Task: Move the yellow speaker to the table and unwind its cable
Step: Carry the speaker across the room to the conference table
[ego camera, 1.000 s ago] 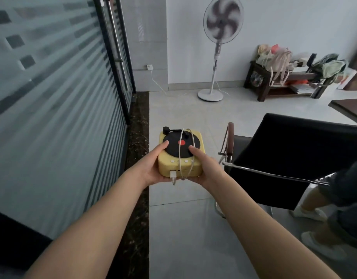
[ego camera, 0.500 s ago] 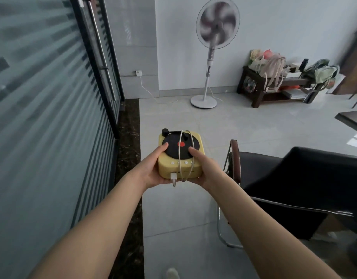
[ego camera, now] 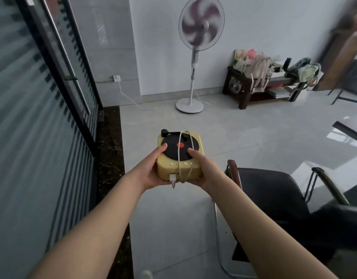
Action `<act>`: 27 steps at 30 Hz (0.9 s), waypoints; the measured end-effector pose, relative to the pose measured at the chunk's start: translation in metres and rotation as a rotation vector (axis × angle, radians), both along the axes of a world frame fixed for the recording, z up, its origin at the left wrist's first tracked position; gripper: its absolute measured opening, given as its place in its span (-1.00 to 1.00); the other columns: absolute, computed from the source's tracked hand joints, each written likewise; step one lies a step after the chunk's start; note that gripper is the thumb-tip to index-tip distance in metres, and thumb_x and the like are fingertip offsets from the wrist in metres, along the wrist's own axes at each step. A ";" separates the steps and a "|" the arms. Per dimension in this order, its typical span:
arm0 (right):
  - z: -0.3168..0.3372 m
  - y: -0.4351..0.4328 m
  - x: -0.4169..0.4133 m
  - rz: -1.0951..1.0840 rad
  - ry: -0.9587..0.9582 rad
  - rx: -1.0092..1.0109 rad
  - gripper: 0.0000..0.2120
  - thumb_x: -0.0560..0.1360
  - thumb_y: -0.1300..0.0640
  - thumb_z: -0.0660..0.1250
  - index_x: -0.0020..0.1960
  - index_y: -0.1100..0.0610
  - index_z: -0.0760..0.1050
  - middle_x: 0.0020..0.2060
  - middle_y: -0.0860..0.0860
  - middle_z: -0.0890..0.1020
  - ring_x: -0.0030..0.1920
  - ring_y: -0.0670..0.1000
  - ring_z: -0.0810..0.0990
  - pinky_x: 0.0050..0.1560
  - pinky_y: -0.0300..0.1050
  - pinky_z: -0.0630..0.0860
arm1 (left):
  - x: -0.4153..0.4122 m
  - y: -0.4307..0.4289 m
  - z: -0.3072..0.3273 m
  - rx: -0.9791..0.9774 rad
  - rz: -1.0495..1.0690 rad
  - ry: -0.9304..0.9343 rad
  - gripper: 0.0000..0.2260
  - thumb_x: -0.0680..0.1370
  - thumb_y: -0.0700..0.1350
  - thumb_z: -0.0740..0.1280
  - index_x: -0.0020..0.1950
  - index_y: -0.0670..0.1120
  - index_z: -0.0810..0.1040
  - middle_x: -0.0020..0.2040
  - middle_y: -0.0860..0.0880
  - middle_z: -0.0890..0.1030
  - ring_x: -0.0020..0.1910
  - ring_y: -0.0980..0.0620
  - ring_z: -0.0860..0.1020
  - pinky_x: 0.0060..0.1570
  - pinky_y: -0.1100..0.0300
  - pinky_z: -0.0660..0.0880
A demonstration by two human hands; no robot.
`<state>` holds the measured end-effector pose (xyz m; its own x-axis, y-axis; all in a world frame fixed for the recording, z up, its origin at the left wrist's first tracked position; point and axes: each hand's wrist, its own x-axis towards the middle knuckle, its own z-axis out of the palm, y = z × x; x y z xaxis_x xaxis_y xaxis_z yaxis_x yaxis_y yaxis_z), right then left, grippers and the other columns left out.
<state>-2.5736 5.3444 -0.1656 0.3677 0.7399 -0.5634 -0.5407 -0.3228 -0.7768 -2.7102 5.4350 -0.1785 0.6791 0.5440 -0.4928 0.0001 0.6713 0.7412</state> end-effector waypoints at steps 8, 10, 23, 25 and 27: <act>-0.005 0.108 0.054 -0.115 -0.004 0.004 -0.47 0.34 0.02 0.49 0.23 0.21 0.46 0.06 0.22 0.65 -0.03 0.21 0.67 -0.19 0.07 0.65 | 0.063 0.120 -0.001 0.009 -0.131 -0.030 -0.58 0.50 0.16 0.26 0.29 0.00 0.50 0.15 -0.18 0.64 0.07 -0.24 0.60 -0.03 -0.12 0.55; -0.005 0.142 0.067 -0.144 -0.005 0.005 -0.44 0.34 0.00 0.49 0.25 0.20 0.45 0.07 0.22 0.65 -0.01 0.22 0.67 -0.21 0.06 0.65 | 0.080 0.157 0.003 0.014 -0.167 -0.025 -0.59 0.51 0.16 0.25 0.29 0.00 0.49 0.15 -0.17 0.63 0.05 -0.22 0.60 -0.09 -0.09 0.57; -0.006 0.287 0.148 -0.310 -0.031 -0.014 -0.55 0.38 0.00 0.45 0.17 0.20 0.49 0.03 0.20 0.66 -0.06 0.19 0.67 -0.16 0.05 0.63 | 0.179 0.321 0.001 0.007 -0.362 -0.057 -0.64 0.52 0.15 0.22 0.21 0.00 0.53 0.02 -0.12 0.70 -0.01 -0.17 0.63 -0.11 -0.07 0.57; -0.009 0.304 0.165 -0.330 -0.025 -0.018 -0.54 0.38 -0.01 0.45 0.18 0.20 0.49 0.04 0.20 0.66 -0.04 0.20 0.67 -0.12 0.07 0.64 | 0.199 0.341 -0.001 0.004 -0.383 -0.057 -0.67 0.53 0.15 0.22 0.16 0.00 0.54 -0.03 -0.11 0.71 -0.04 -0.16 0.64 -0.13 -0.06 0.57; -0.012 0.323 0.185 -0.343 -0.033 -0.027 -0.53 0.37 -0.02 0.46 0.18 0.20 0.49 0.04 0.20 0.66 -0.02 0.20 0.67 -0.11 0.07 0.64 | 0.221 0.361 -0.005 0.003 -0.397 -0.060 -0.68 0.53 0.14 0.21 0.15 0.00 0.55 -0.04 -0.11 0.71 -0.05 -0.16 0.64 -0.14 -0.05 0.57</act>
